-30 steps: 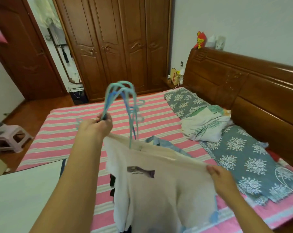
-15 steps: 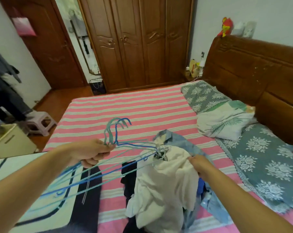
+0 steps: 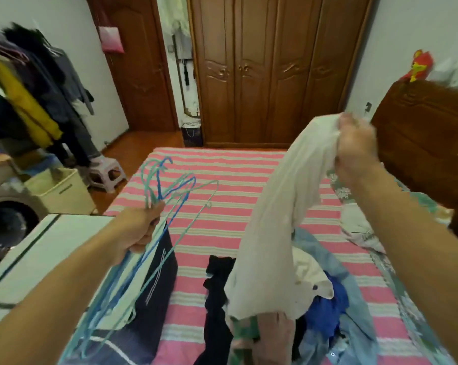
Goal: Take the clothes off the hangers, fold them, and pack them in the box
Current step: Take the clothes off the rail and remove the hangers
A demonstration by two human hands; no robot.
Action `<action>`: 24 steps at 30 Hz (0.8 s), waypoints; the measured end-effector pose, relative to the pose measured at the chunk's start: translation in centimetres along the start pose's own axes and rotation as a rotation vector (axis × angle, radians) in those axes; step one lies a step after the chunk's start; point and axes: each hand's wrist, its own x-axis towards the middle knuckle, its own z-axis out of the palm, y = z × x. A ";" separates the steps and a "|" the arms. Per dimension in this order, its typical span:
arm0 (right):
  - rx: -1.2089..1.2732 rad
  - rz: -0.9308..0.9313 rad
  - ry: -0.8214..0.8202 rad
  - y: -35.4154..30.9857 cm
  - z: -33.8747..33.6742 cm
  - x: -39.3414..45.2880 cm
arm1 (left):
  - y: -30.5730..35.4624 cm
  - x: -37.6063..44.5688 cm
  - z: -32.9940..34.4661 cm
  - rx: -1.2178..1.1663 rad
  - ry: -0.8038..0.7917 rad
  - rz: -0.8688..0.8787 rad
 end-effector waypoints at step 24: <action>-0.425 0.608 -0.634 15.9 1.6 -22.3 | -5.6 2.0 12.5 -0.318 -0.562 -0.061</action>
